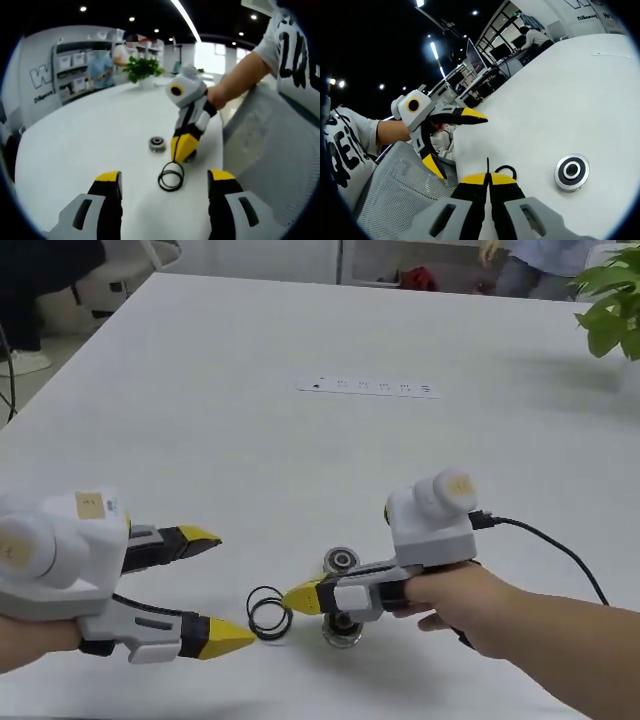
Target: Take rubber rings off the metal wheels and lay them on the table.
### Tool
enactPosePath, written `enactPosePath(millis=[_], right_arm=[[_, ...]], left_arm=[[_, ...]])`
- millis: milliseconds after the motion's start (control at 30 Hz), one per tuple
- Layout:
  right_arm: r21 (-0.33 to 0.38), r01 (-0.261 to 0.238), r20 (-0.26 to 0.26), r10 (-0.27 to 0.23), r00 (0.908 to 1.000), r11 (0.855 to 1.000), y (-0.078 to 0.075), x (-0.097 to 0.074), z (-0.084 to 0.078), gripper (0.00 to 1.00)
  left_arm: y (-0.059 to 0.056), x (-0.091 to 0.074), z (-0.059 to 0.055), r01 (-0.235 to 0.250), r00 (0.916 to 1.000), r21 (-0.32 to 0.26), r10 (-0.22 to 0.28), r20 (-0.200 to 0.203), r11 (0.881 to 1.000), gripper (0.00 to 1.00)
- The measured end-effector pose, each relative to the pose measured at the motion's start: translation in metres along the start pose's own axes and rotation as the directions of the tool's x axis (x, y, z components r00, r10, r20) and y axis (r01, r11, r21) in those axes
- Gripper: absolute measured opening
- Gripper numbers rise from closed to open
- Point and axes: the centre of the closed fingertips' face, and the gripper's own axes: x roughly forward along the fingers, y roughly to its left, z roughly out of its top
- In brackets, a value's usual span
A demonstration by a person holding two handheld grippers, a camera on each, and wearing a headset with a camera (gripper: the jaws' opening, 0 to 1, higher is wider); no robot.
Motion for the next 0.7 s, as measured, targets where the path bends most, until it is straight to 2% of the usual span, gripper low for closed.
enactPosePath(millis=[367,700], right_arm=[[0.013,0.01,-0.019,-0.01,0.9998,1.0,-0.006,0.003,-0.006,0.0],[0.011,0.032,-0.021,-0.031,0.9993,0.999,-0.01,0.004,-0.01,0.0]], left_arm=[[-0.001,-0.001,-0.008,0.0,0.9999,-0.015,0.0,-0.01,1.0,0.7],[-0.002,0.001,-0.008,0.003,0.9999,-0.018,-0.003,-0.013,1.0,0.7]])
